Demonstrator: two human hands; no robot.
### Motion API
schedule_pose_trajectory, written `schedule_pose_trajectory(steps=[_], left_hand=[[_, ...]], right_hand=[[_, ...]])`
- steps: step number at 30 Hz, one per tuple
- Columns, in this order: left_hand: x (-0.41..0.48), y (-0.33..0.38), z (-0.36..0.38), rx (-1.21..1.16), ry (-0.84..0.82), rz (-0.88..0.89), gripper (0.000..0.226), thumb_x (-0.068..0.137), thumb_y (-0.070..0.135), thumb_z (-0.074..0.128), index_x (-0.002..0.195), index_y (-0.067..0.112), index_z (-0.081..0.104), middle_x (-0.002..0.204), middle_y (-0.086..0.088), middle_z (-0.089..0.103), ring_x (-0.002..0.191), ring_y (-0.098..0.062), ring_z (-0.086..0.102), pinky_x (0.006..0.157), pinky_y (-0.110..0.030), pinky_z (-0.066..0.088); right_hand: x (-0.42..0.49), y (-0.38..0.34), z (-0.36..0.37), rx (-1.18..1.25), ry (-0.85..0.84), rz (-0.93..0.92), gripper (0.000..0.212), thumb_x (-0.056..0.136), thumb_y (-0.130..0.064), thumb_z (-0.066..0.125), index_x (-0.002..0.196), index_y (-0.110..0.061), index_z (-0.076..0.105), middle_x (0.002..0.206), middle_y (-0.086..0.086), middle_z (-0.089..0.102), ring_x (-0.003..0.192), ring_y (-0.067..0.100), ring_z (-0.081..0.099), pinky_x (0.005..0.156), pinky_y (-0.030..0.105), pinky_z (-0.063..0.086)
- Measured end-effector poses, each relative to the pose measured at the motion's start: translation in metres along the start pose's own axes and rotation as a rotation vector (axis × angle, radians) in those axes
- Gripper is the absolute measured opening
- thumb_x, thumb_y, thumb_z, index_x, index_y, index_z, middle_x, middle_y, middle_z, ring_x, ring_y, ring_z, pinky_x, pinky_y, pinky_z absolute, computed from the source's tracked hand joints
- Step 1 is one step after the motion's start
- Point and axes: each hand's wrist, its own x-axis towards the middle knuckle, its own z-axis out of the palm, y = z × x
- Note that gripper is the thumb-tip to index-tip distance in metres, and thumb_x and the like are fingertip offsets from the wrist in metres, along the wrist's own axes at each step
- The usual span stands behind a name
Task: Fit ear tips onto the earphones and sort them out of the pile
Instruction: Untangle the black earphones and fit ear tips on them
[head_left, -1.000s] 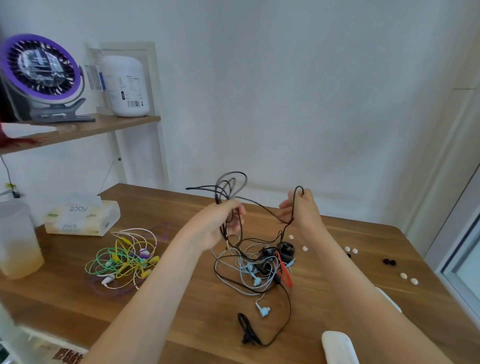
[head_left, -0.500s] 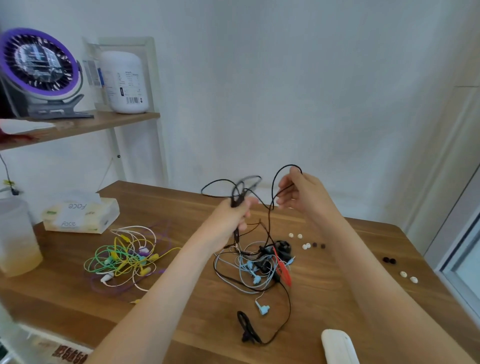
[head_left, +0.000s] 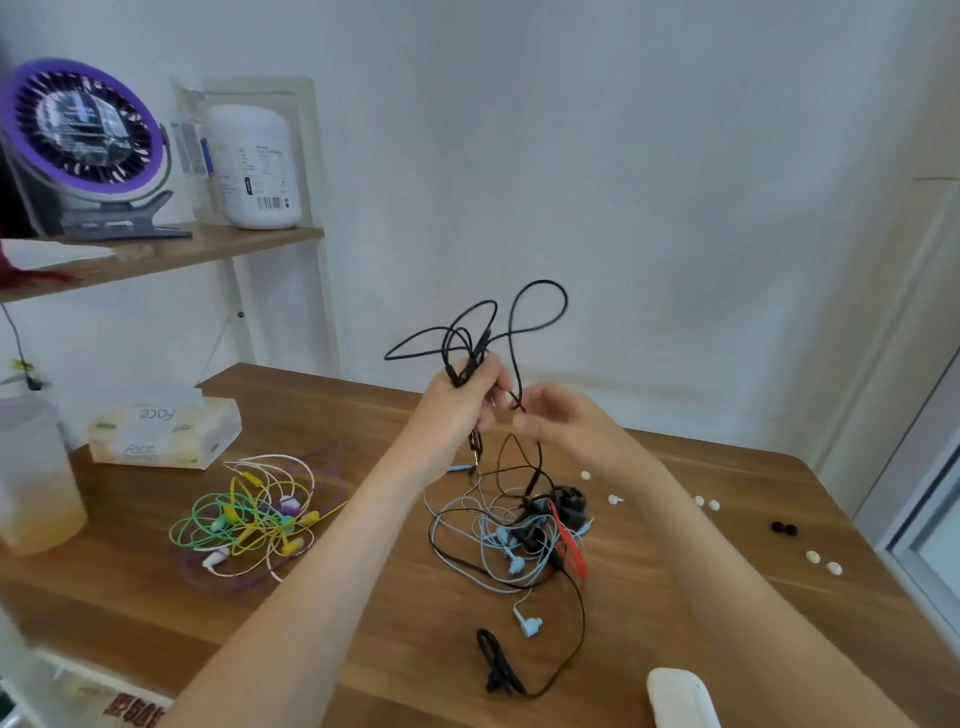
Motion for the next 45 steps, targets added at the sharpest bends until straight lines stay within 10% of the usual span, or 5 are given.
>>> schedule_pose_trajectory(steps=[10, 18, 32, 39, 45], left_hand=[[0.000, 0.022, -0.025, -0.083, 0.203, 0.099, 0.034, 0.101, 0.032, 0.042, 0.076, 0.015, 0.057, 0.081, 0.001, 0.063, 0.080, -0.012, 0.063, 0.082, -0.033, 0.053], [0.003, 0.046, -0.052, -0.459, 0.329, 0.140, 0.038, 0.103, 0.037, 0.036, 0.072, 0.016, 0.044, 0.049, 0.007, 0.037, 0.038, -0.008, 0.032, 0.038, -0.019, 0.031], [-0.009, 0.012, -0.015, 0.126, 0.022, -0.186, 0.028, 0.101, 0.038, 0.042, 0.103, 0.018, 0.062, 0.096, -0.013, 0.073, 0.041, -0.011, 0.032, 0.040, -0.022, 0.028], [-0.010, 0.017, -0.005, 0.223, -0.151, -0.064, 0.018, 0.094, 0.040, 0.055, 0.105, 0.027, 0.058, 0.054, -0.002, 0.048, 0.037, -0.010, 0.032, 0.043, -0.020, 0.031], [-0.001, 0.009, 0.003, 0.359, -0.022, -0.136, 0.024, 0.092, 0.034, 0.059, 0.077, 0.015, 0.062, 0.059, -0.001, 0.057, 0.041, -0.013, 0.039, 0.040, -0.020, 0.033]], right_hand=[[0.012, 0.019, 0.017, -0.315, 0.118, 0.137, 0.022, 0.101, -0.021, 0.040, 0.088, -0.015, 0.057, 0.083, -0.001, 0.063, 0.061, 0.001, 0.059, 0.050, 0.007, 0.039], [0.012, 0.030, 0.005, -0.283, 0.214, 0.184, 0.024, 0.100, -0.023, 0.042, 0.084, -0.018, 0.060, 0.092, 0.006, 0.067, 0.084, 0.024, 0.062, 0.070, 0.029, 0.046], [0.012, -0.034, 0.003, -0.266, 0.174, -0.113, 0.026, 0.097, -0.017, 0.045, 0.079, -0.015, 0.063, 0.056, 0.000, 0.062, 0.046, -0.001, 0.049, 0.052, 0.010, 0.038], [0.014, -0.048, -0.008, -0.106, 0.273, -0.222, 0.024, 0.094, -0.007, 0.049, 0.077, -0.017, 0.063, 0.070, 0.005, 0.069, 0.059, 0.014, 0.064, 0.063, 0.025, 0.054], [0.015, -0.049, -0.001, 0.044, 0.209, -0.294, 0.019, 0.089, -0.003, 0.057, 0.089, -0.022, 0.063, 0.088, -0.001, 0.070, 0.086, 0.016, 0.067, 0.082, 0.034, 0.053]])
